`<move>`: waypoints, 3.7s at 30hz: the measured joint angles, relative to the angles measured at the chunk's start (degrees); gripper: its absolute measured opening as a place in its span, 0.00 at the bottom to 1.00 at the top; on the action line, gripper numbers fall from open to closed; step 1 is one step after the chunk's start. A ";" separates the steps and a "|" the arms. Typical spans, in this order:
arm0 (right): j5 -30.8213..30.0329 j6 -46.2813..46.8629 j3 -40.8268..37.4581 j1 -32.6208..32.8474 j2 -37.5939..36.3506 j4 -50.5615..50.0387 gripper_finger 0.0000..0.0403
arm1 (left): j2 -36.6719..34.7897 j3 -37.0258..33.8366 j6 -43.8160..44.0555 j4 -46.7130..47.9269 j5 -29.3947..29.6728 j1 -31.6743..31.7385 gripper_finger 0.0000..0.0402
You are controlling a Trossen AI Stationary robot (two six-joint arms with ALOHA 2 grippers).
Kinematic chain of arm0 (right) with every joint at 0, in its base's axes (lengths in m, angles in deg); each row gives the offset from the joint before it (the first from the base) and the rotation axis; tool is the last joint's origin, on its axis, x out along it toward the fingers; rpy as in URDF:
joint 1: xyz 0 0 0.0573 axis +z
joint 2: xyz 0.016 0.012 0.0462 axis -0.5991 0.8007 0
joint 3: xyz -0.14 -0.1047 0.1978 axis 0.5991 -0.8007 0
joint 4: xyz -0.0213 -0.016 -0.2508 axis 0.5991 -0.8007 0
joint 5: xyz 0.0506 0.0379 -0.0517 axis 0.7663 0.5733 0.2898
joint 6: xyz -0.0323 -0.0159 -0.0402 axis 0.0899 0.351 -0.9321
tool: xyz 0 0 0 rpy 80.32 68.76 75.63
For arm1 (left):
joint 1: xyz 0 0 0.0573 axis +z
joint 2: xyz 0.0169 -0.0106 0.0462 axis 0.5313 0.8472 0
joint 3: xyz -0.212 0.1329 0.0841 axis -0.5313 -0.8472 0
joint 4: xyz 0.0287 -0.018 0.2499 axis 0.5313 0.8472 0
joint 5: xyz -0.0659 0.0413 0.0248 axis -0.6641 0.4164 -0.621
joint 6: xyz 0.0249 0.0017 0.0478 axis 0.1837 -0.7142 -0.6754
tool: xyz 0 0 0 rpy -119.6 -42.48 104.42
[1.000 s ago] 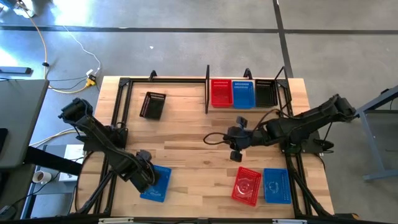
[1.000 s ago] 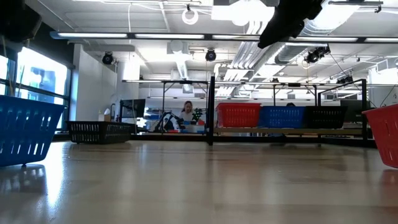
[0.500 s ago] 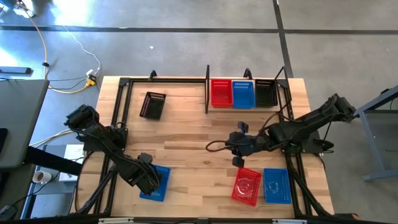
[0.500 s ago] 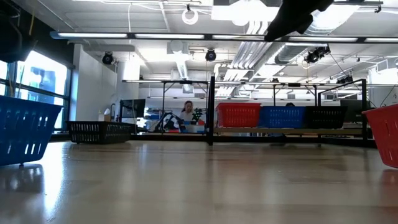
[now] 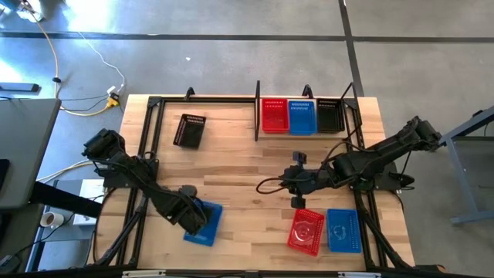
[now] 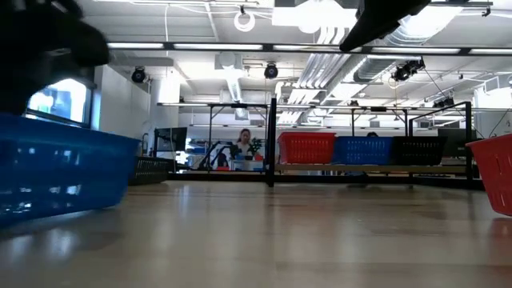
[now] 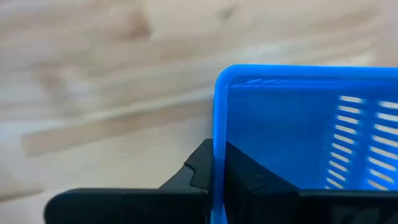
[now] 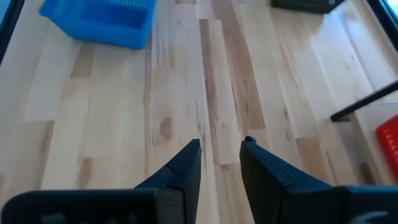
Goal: Stack baskets on shelf by color
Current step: Stack the left blue bin on top of the blue bin on the shelf
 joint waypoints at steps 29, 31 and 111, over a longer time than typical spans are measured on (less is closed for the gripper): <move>9.62 -35.19 0.00 -2.82 0.01 20.44 0.24 | 0.02 15.66 -20.88 -2.98 15.20 26.70 0.00; 10.80 -36.11 0.00 -3.70 0.02 21.79 0.24 | 0.00 16.46 -21.95 -2.91 15.48 27.24 0.00; 10.67 -21.03 14.27 -11.75 23.01 15.77 0.24 | 0.00 20.71 -32.22 4.91 15.22 32.78 0.00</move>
